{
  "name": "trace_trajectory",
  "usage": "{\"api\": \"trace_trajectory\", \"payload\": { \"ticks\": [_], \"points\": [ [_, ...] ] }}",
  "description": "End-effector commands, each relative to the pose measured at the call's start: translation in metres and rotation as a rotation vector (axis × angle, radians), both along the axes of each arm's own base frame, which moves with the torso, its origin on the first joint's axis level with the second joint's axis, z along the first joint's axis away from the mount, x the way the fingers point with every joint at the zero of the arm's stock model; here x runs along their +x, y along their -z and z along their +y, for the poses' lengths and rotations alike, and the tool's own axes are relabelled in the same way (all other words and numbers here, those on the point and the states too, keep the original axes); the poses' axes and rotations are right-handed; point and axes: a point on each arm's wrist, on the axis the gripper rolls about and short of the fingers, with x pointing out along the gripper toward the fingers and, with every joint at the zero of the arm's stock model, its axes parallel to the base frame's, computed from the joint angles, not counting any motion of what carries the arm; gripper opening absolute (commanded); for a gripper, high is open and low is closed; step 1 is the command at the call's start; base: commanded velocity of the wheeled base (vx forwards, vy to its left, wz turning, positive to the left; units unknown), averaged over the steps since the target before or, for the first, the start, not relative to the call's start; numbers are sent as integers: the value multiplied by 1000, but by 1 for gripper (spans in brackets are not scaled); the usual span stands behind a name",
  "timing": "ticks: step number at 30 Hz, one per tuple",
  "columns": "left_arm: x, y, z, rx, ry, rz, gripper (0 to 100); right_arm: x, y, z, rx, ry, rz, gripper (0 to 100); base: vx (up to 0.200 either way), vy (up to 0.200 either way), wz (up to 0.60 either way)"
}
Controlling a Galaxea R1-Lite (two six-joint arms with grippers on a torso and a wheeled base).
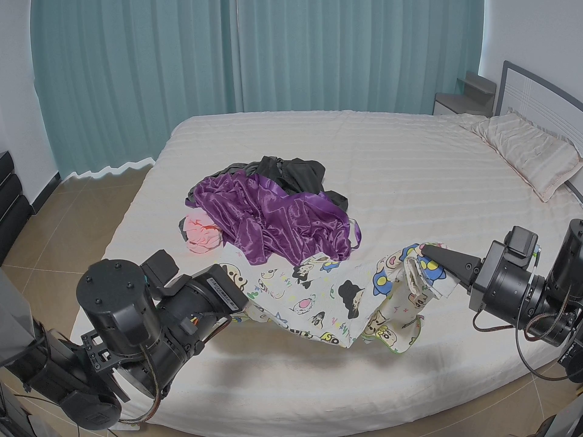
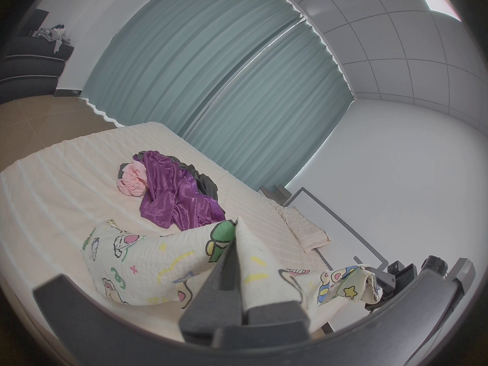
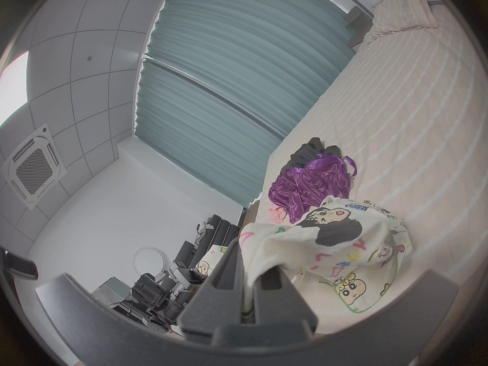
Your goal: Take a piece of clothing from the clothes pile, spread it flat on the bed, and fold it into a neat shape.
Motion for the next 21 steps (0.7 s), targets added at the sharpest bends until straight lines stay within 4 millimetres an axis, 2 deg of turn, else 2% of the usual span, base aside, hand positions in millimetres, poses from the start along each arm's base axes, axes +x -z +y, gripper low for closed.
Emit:
{"api": "trace_trajectory", "payload": {
  "ticks": [1, 21],
  "points": [
    [0, -1, 0, -4, -1, -3, 0, 0, 0, -1, 1, 1, 0, 0, 0, -200, 0],
    [0, -1, 0, -5, -1, -2, 0, 1, -2, 0, 5, 3, -4, 0, 0, -200, 0]
  ]
}}
